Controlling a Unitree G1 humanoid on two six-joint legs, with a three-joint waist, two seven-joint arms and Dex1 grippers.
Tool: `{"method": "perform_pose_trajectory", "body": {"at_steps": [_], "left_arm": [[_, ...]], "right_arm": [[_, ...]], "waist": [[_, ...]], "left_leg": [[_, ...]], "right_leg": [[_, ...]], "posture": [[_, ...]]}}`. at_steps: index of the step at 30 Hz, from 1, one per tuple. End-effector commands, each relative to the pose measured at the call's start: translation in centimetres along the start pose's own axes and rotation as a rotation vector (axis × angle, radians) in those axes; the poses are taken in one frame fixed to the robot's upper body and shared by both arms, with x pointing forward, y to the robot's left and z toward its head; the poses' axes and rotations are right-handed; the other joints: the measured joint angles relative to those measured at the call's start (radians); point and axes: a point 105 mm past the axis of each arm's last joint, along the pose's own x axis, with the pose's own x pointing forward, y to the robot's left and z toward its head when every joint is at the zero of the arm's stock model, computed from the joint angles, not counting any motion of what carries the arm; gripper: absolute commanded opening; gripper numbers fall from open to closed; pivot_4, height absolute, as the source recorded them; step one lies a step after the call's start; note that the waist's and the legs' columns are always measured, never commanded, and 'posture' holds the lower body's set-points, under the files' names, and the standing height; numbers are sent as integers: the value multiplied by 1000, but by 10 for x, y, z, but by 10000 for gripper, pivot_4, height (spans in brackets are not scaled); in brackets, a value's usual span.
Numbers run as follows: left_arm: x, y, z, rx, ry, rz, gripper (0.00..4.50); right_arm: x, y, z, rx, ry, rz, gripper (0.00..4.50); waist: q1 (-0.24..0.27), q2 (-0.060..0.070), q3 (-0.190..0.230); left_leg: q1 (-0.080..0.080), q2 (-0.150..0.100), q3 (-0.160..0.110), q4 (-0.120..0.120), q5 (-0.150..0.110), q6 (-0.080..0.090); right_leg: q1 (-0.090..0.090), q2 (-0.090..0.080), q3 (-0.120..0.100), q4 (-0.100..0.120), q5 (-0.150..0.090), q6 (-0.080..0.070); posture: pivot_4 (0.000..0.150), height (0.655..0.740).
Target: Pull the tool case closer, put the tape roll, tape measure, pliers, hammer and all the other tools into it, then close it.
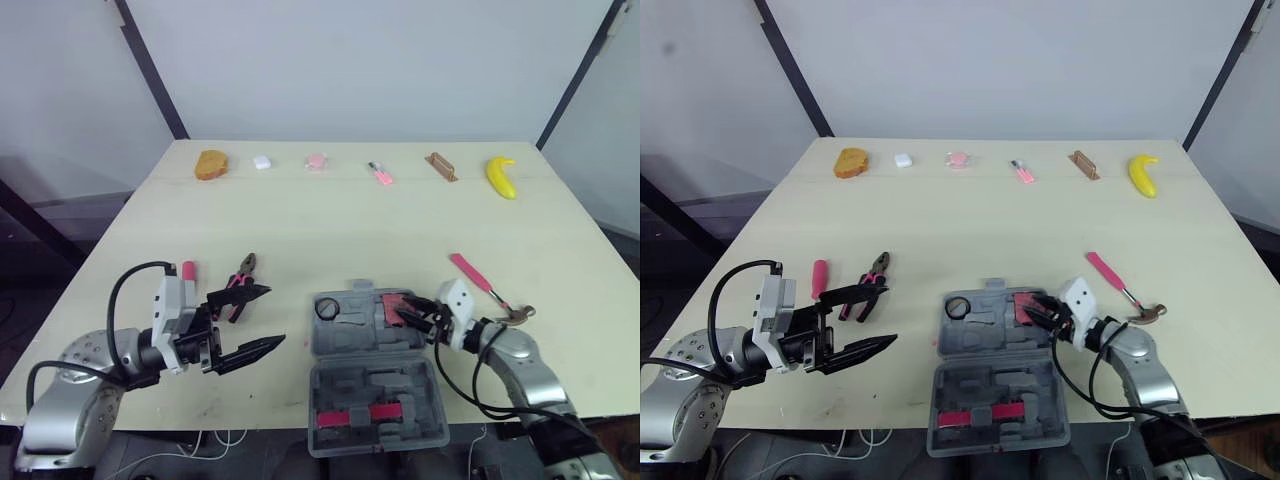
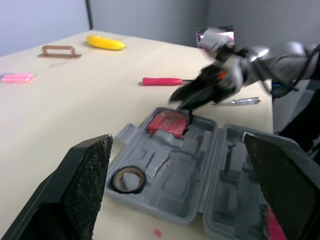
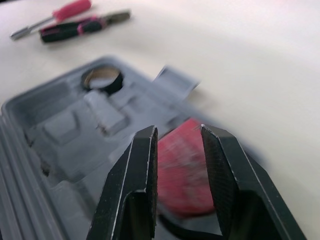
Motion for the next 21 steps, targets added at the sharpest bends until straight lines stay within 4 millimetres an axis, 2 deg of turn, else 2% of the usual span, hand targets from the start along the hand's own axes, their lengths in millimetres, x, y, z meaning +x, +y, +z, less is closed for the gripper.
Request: {"method": "perform_pose_trajectory", "body": {"at_steps": [1,6,7,10,13,16,18,21], "left_arm": [[-10,4,-2,12,-1,73,45000],[-24,9,-14,-12,2,183,45000],[-30,12,-18,-24,-5,227,45000],[-57,21,-37,-62,18,395,45000],[-69,23,-45,-77,23,475,45000],[-90,26,-57,-93,47,569,45000],[-102,28,-61,-98,53,633,45000],[-126,31,-68,-110,74,730,45000]], "right_arm": [[-20,-5,15,-36,-58,-48,14413],[-52,-14,15,-2,-75,-145,14413],[-64,-17,14,8,-68,-174,14413],[-119,-28,8,20,-53,-312,14413],[-151,-29,1,20,-4,-377,14413],[-188,-31,-8,47,44,-474,22308],[-207,-30,-13,69,60,-511,33172],[-235,-28,-22,123,76,-583,44877]], "waist": [[1,0,0],[3,0,1],[3,0,1],[15,0,1],[21,0,1],[22,-1,1],[22,-1,1],[21,-1,1]], "left_leg": [[0,0,0,0,0,0],[-1,0,0,0,0,0],[-1,0,0,0,0,0],[-1,-1,0,0,0,0],[-1,-1,1,0,-1,2],[-1,-1,3,1,-1,2],[0,0,4,1,-1,2],[1,0,4,1,-1,2]], "right_leg": [[0,0,0,0,0,0],[0,0,0,0,0,0],[0,0,0,-1,0,0],[0,0,0,-1,0,0],[0,0,0,-2,0,0],[0,0,0,-2,-1,0],[1,0,0,-1,-2,-2],[1,0,1,-1,-3,-4]], "posture": [[1500,7400],[1500,7400],[1500,7400],[1500,7400],[1500,7400],[1500,7400],[1500,7400],[1500,7400]]}}
